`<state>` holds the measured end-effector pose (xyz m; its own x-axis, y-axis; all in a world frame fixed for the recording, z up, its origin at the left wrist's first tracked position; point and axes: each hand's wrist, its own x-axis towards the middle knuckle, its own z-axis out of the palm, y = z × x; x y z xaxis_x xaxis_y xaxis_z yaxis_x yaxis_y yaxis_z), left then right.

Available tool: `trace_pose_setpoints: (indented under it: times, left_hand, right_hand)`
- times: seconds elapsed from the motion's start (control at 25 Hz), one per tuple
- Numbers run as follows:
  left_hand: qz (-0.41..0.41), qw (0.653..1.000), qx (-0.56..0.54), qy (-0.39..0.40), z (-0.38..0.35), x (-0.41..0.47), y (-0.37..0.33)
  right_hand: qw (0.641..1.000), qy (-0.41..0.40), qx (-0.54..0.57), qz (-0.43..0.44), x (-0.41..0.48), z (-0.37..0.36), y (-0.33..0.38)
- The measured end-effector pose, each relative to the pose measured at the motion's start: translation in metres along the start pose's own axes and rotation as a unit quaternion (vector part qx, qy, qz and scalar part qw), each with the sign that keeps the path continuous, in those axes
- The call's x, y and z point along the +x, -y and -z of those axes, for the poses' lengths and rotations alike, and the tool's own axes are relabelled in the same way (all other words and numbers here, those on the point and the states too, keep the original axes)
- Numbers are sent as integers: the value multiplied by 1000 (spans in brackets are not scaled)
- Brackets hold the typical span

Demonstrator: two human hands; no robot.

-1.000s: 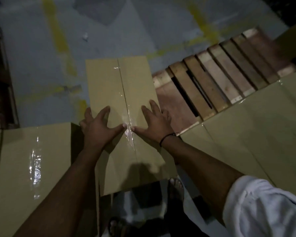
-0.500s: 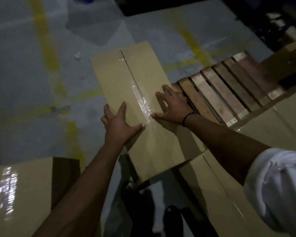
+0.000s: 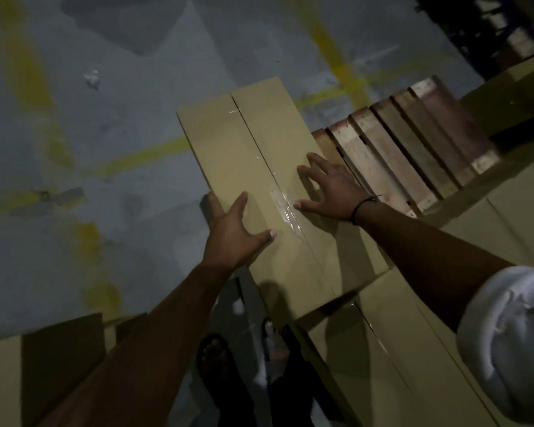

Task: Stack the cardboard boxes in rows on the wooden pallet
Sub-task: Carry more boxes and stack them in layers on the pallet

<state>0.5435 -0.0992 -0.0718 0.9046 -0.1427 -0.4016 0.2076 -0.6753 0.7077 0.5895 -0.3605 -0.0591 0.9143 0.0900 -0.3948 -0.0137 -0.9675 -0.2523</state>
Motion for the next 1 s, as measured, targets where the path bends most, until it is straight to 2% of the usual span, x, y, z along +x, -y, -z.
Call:
trace_pose_setpoints:
  times: [0.24,0.44,0.56,0.76,0.88,1.0]
  left_hand:
    - [47,998,-4,39,-44,20,1]
    - [11,1000,13,11,-68,18,2]
    - [21,999,45,7,-78,19,-2]
    - [53,994,64,74,-95,1,-9]
    - [71,992,44,92,-110,-26,-18]
    - [91,992,1,90,-125,-50,-15]
  right_hand:
    - [1000,29,1,-9,13,-10,-28]
    - [999,48,-2,-4,22,-25,-50]
    - [997,64,30,-24,17,-39,-61]
    - [996,56,36,-57,-7,-57,-68]
    - [994,43,46,-93,-31,-67,-70]
    - [984,37,112,-134,-65,-78,-85]
